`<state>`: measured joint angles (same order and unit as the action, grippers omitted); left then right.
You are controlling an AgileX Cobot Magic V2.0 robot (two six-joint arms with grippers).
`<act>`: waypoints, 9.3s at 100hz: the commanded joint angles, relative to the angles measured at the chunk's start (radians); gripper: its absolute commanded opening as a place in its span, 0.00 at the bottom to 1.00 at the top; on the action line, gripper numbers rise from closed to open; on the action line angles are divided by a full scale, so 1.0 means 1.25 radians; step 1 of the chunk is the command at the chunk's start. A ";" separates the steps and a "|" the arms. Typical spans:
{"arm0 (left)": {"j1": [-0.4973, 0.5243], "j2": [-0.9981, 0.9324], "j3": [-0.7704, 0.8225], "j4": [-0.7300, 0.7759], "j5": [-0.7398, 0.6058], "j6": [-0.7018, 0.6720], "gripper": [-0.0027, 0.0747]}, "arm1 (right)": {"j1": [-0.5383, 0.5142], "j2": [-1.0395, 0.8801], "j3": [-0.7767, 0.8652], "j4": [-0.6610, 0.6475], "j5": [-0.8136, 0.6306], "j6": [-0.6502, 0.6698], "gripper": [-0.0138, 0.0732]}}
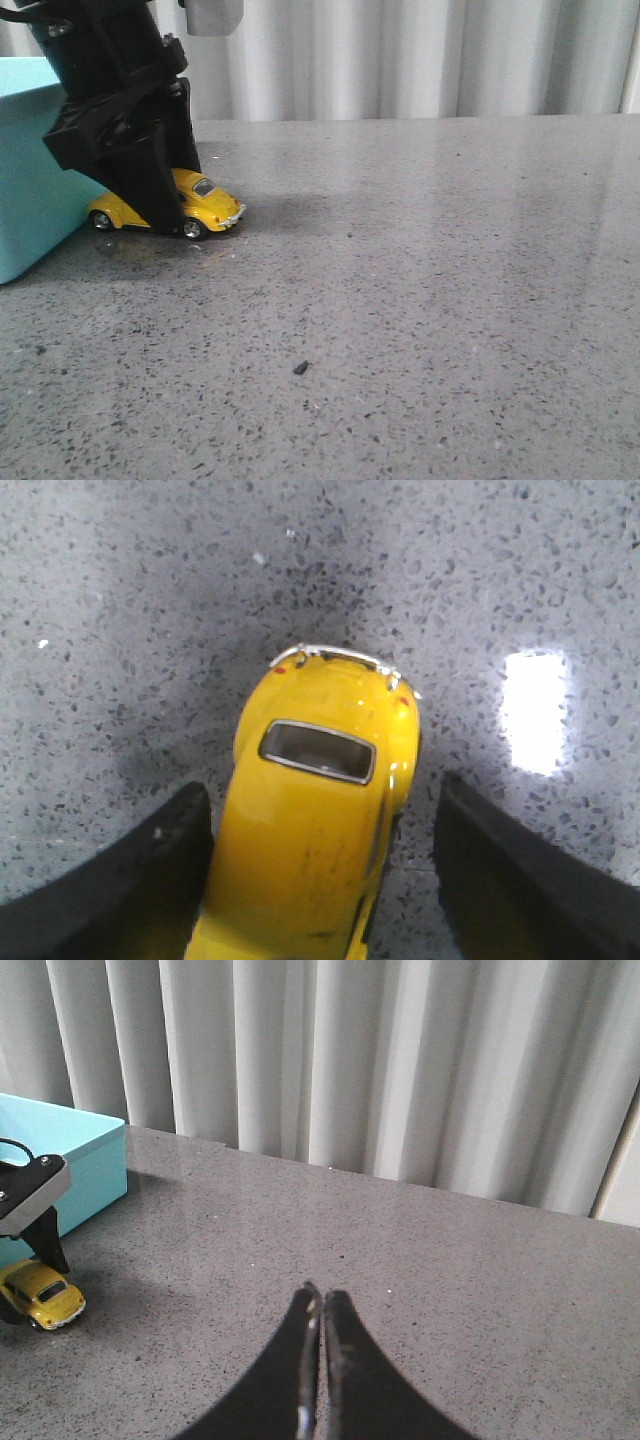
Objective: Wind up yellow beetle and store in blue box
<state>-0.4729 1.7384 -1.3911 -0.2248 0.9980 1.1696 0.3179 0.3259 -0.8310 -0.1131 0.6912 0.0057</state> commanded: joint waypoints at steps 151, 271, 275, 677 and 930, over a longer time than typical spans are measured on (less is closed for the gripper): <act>0.270 -0.276 -0.056 -0.110 -0.169 -0.013 0.11 | 0.001 0.011 -0.017 -0.002 -0.106 -0.005 0.11; 0.335 -0.287 0.153 -0.159 -0.277 -0.048 0.50 | 0.001 0.011 -0.017 -0.047 -0.106 -0.005 0.11; 0.335 -0.303 0.153 -0.213 -0.307 -0.048 0.47 | 0.001 0.011 -0.017 -0.047 -0.106 -0.005 0.11; 0.343 -1.419 1.133 -0.103 -0.660 -0.091 0.01 | 0.001 -0.031 0.301 -0.074 -0.463 -0.038 0.11; 0.343 -1.419 1.133 -0.103 -0.660 -0.091 0.01 | -0.176 -0.282 0.693 -0.054 -0.447 -0.033 0.11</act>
<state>-0.0509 -0.0031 -0.0026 -0.3430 0.2392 1.0629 0.0969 -0.0057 0.0097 -0.1799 0.1504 -0.0363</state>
